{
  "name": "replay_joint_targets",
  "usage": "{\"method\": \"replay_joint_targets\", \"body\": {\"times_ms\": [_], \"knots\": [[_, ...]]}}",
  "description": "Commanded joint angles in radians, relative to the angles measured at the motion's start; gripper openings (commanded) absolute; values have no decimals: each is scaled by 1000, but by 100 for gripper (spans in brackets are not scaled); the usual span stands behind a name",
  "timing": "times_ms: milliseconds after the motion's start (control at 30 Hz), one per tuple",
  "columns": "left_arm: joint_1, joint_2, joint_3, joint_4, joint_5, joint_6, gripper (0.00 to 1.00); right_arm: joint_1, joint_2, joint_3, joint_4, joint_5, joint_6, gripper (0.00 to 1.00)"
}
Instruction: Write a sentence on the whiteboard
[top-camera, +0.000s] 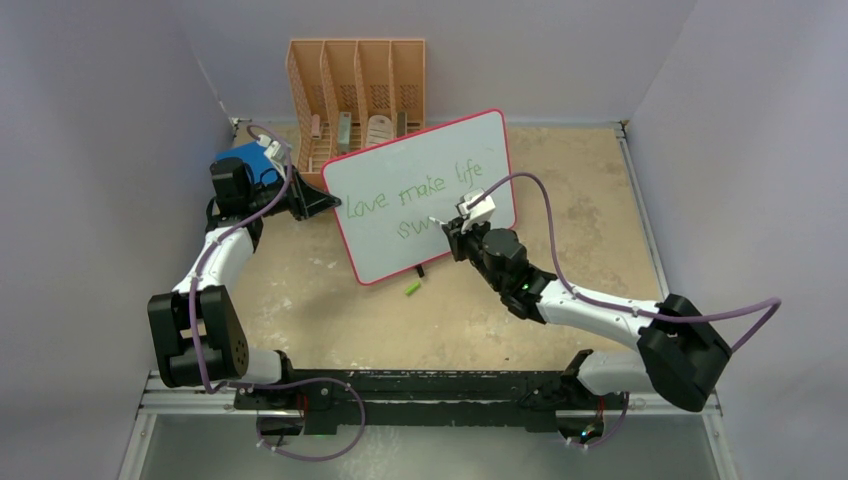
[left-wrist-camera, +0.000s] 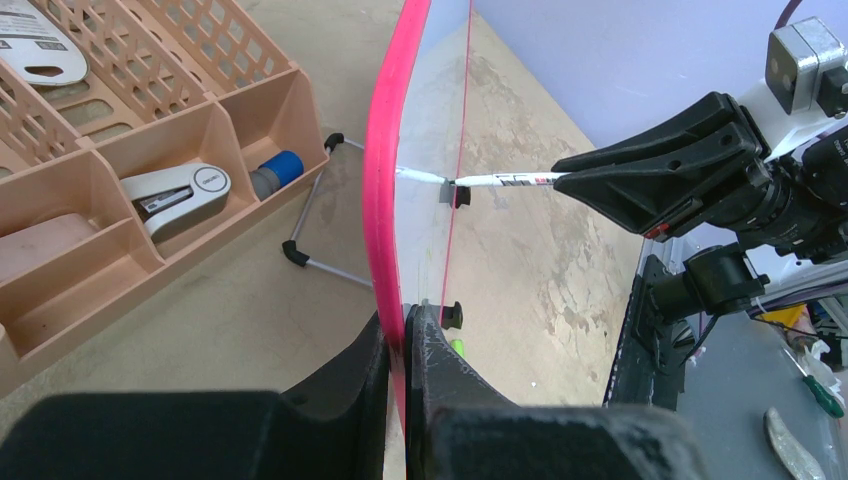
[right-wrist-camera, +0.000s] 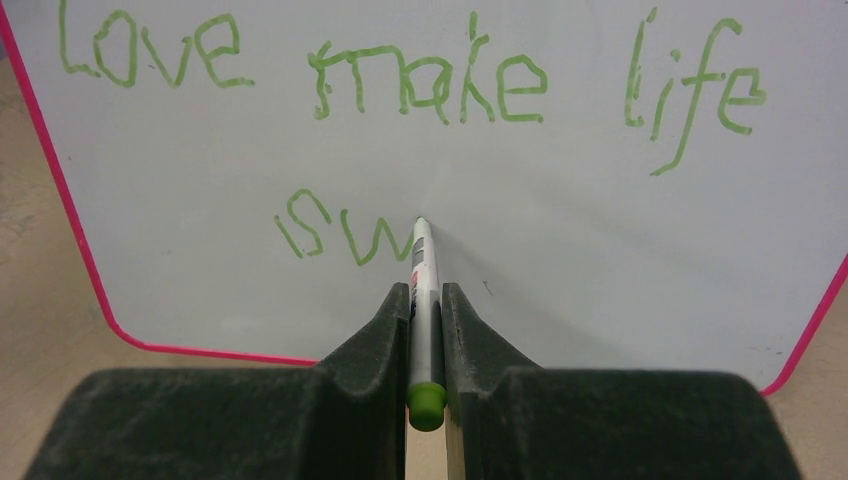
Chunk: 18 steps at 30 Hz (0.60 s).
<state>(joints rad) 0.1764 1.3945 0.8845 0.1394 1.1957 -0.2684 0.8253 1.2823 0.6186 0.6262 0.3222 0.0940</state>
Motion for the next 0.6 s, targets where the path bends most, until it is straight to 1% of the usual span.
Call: {"method": "replay_joint_targets", "body": {"times_ms": [0,367,567], "knots": [[5,-37,17,45,-13,44,0,-12,-38,28,27,12,-3,0],[5,-40,17,41,-20,46,0,-18,-111,-33,-8,32,6,0],[5,-40,15,40,-22,46,0,-20,-96,-37,-7,6,23,0]]}}
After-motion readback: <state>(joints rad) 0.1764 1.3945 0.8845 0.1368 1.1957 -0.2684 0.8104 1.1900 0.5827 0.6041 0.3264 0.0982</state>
